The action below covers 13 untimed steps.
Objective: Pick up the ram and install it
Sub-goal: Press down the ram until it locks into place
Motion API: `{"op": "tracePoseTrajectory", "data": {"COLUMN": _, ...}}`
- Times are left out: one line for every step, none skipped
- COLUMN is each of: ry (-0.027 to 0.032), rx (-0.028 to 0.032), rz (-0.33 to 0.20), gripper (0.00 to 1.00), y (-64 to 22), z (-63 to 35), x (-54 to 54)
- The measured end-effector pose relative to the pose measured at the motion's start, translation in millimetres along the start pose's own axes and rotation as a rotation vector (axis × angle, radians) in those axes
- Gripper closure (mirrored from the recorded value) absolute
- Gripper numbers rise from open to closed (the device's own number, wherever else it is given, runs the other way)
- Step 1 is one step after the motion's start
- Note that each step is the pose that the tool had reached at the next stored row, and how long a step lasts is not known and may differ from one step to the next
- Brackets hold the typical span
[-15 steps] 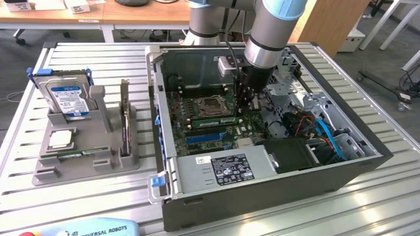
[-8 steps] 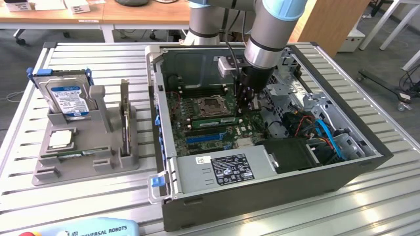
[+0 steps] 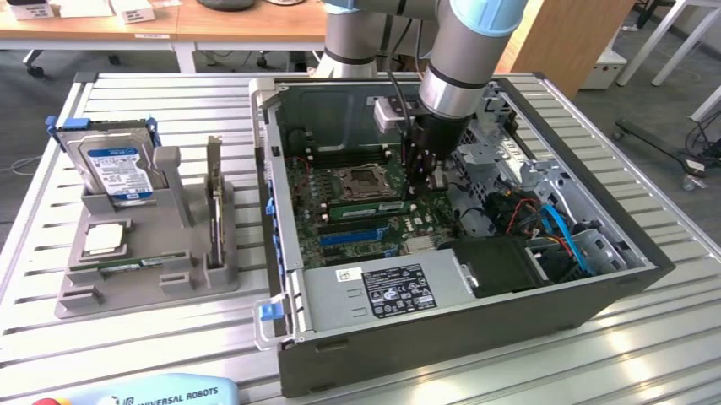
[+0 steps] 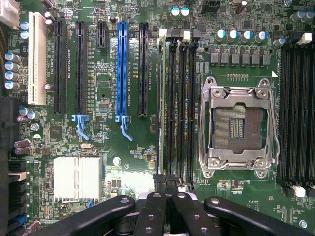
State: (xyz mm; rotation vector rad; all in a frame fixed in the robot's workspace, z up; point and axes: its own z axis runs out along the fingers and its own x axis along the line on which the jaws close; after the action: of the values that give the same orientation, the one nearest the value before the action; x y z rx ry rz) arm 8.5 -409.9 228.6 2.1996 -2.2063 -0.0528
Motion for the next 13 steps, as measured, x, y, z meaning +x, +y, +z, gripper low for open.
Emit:
{"op": "tracePoseTrajectory", "data": {"ry": -0.0001, "rx": 0.0001, "rz": 0.0, "gripper": 0.9, "y": 0.0, "z": 0.2, "x": 0.0}}
{"op": "tracePoseTrajectory", "data": {"ry": -0.0003, "rx": 0.0001, "rz": 0.0, "gripper": 0.9, "y": 0.0, "z": 0.5, "x": 0.0}}
{"op": "tracePoseTrajectory", "data": {"ry": -0.0003, "rx": 0.0001, "rz": 0.0, "gripper": 0.9, "y": 0.0, "z": 0.8, "x": 0.0}}
{"op": "tracePoseTrajectory", "data": {"ry": 0.0, "rx": 0.0, "rz": 0.0, "gripper": 0.9, "y": 0.0, "z": 0.9, "x": 0.0}}
{"op": "tracePoseTrajectory", "data": {"ry": 0.0, "rx": 0.0, "rz": 0.0, "gripper": 0.9, "y": -0.1, "z": 1.0, "x": 0.0}}
{"op": "tracePoseTrajectory", "data": {"ry": 0.0, "rx": 0.0, "rz": 0.0, "gripper": 0.9, "y": -0.1, "z": 1.0, "x": 0.0}}
{"op": "tracePoseTrajectory", "data": {"ry": 0.0001, "rx": 0.0, "rz": 0.0, "gripper": 0.9, "y": 0.0, "z": 1.0, "x": 0.0}}
{"op": "tracePoseTrajectory", "data": {"ry": 0.0001, "rx": 0.0, "rz": 0.0, "gripper": 0.9, "y": -0.1, "z": 1.0, "x": 0.0}}
{"op": "tracePoseTrajectory", "data": {"ry": -0.0001, "rx": 0.0001, "rz": 0.0, "gripper": 0.9, "y": -0.1, "z": 1.1, "x": 0.0}}
{"op": "tracePoseTrajectory", "data": {"ry": -0.0004, "rx": 0.0001, "rz": 0.0, "gripper": 0.9, "y": -0.1, "z": 1.5, "x": 0.0}}
{"op": "tracePoseTrajectory", "data": {"ry": -0.0005, "rx": 0.0002, "rz": 0.0, "gripper": 0.9, "y": -0.1, "z": 1.9, "x": 0.0}}
{"op": "tracePoseTrajectory", "data": {"ry": 0.0, "rx": 0.0001, "rz": 0.0, "gripper": 0.9, "y": -0.1, "z": 1.9, "x": 0.0}}
{"op": "tracePoseTrajectory", "data": {"ry": 0.0, "rx": 0.0, "rz": 0.0, "gripper": 0.9, "y": -0.1, "z": 1.9, "x": 0.0}}
